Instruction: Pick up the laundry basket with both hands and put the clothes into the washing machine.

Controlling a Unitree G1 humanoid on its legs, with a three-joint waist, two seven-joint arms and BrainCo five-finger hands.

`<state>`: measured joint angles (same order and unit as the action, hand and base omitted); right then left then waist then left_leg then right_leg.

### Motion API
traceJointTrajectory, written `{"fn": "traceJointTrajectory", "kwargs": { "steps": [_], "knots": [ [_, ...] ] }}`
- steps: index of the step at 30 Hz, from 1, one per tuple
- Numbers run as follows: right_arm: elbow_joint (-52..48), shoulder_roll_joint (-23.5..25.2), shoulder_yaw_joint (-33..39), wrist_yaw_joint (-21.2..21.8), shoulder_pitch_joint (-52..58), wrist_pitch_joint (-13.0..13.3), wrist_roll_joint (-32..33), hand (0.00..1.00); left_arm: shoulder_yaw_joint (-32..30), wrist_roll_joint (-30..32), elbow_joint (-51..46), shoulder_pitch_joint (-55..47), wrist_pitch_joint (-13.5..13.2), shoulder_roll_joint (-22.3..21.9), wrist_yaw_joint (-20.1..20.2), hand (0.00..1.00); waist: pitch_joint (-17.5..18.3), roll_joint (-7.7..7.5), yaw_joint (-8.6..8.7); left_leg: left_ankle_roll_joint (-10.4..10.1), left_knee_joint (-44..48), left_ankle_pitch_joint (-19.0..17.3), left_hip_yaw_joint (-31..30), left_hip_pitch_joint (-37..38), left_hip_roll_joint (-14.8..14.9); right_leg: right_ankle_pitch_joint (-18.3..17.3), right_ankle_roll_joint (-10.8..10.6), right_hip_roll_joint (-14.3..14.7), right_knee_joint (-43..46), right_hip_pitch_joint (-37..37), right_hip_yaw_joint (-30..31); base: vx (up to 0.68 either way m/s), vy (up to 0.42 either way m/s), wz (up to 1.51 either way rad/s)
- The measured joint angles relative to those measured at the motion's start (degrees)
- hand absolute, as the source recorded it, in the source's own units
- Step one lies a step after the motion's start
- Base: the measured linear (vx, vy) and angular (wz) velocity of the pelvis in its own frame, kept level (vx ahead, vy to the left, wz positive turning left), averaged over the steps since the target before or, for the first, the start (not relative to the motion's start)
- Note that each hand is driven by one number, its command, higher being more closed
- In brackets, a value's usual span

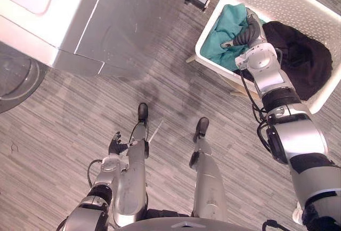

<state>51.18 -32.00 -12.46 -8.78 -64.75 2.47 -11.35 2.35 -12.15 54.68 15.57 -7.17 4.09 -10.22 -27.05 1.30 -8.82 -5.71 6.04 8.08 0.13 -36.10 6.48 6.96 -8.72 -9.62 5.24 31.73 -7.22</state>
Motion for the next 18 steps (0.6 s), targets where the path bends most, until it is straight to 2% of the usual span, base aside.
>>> {"fn": "traceJointTrajectory", "kwargs": {
  "steps": [3,7,8,12,18],
  "knots": [
    [2.16,0.02,-0.37,0.00,-2.60,0.09,-0.01,0.00,-0.80,-0.24,-0.09,1.16,-0.26,-0.46,-0.67,0.00,0.00,0.00,-0.78,0.03,1.06,-0.02,-0.58,-2.94,0.06,0.27,0.27,0.09,0.02,2.11,-0.65,-0.01,-0.010,0.09],
    [3.55,-0.04,-0.44,-0.02,-3.31,0.09,-0.30,0.00,-3.56,-1.24,-0.48,1.30,-0.30,-1.17,-0.91,0.00,0.00,0.01,-0.88,-0.01,2.89,-0.69,-1.76,-5.20,0.26,0.28,0.32,0.23,0.02,2.69,-1.83,0.00,-0.004,0.11],
    [3.73,-0.22,-0.47,-0.09,-3.56,0.08,-0.30,1.00,-4.45,-1.27,-1.13,1.30,-0.27,-1.46,-1.01,0.00,0.01,0.01,-1.09,0.03,4.01,-1.28,-1.79,-6.19,0.49,0.29,0.35,0.35,0.11,3.12,-1.94,0.00,0.000,0.00],
    [3.01,-0.34,-1.20,-1.37,-4.56,0.26,-0.48,1.00,-7.44,-2.39,-2.70,1.64,-0.34,-2.19,-1.14,0.00,0.01,0.02,-1.14,0.02,6.44,-1.85,-2.10,-10.26,1.25,0.70,0.90,0.98,0.37,5.95,-2.46,-0.02,0.000,-0.02],
    [1.45,-0.33,-3.37,-1.19,-4.65,-0.19,-2.61,1.00,-9.30,-2.97,-3.59,1.63,-0.24,-2.61,-1.22,0.00,0.02,-0.01,-1.20,-0.31,8.99,-3.06,-2.23,-11.50,2.55,0.69,1.09,2.03,0.67,6.21,-2.82,0.00,-0.014,-0.07]
  ]
}}
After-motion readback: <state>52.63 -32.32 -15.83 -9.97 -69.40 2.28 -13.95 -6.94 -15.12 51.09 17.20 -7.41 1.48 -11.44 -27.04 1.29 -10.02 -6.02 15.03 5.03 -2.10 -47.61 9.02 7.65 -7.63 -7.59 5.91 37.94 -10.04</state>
